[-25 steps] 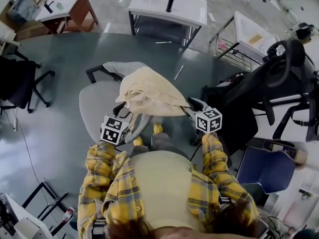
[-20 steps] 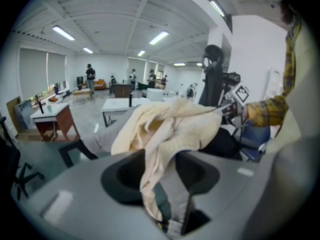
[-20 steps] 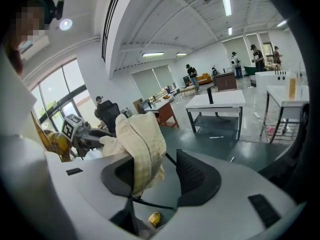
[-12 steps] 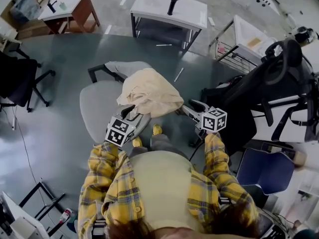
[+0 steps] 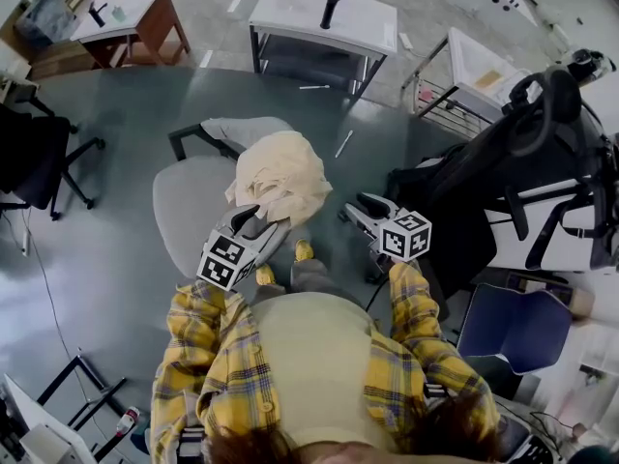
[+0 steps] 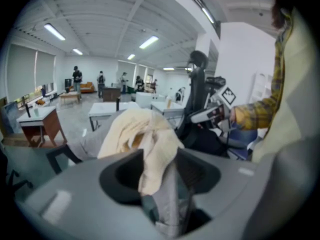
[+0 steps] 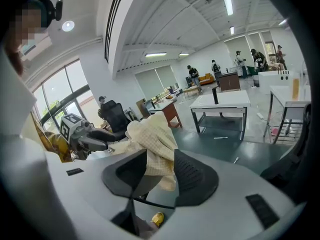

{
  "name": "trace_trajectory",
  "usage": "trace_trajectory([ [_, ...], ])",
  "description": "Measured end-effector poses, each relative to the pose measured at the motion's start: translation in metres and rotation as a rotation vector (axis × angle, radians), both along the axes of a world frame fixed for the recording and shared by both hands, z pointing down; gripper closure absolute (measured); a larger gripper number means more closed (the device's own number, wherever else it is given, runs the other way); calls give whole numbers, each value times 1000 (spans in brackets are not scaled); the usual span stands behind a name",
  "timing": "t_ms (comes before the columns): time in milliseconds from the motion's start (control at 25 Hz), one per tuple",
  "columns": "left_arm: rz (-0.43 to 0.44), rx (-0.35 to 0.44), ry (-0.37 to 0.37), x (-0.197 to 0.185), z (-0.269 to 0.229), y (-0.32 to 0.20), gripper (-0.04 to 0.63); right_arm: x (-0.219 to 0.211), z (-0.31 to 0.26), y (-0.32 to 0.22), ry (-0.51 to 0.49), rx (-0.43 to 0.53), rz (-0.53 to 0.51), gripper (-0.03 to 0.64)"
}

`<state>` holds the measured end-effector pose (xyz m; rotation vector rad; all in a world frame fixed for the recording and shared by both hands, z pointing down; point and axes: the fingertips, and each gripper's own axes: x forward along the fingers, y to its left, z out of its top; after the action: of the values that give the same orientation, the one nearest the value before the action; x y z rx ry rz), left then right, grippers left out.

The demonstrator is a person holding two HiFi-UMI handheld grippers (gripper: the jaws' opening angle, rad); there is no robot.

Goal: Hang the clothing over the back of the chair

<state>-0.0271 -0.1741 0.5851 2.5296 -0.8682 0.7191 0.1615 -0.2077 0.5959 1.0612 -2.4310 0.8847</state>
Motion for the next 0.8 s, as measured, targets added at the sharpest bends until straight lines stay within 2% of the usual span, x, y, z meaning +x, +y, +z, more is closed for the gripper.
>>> trace_trajectory([
  [120,-39,-3,57,-4,-13,1,387,-8,-12,-3,-9,41,16,473],
  [280,-165,18,150,-17,-33,-8,392,-19,-31,-9,-15,115,51,540],
  [480,-290,78,215,-38,-55,-15,477,-33,-54,-11,-19,184,53,574],
  [600,-362,87,235,-50,-64,-18,525,-38,-66,-11,-13,220,65,583],
  [800,-470,78,277,-69,-71,-22,553,-47,-77,-11,5,252,88,594],
])
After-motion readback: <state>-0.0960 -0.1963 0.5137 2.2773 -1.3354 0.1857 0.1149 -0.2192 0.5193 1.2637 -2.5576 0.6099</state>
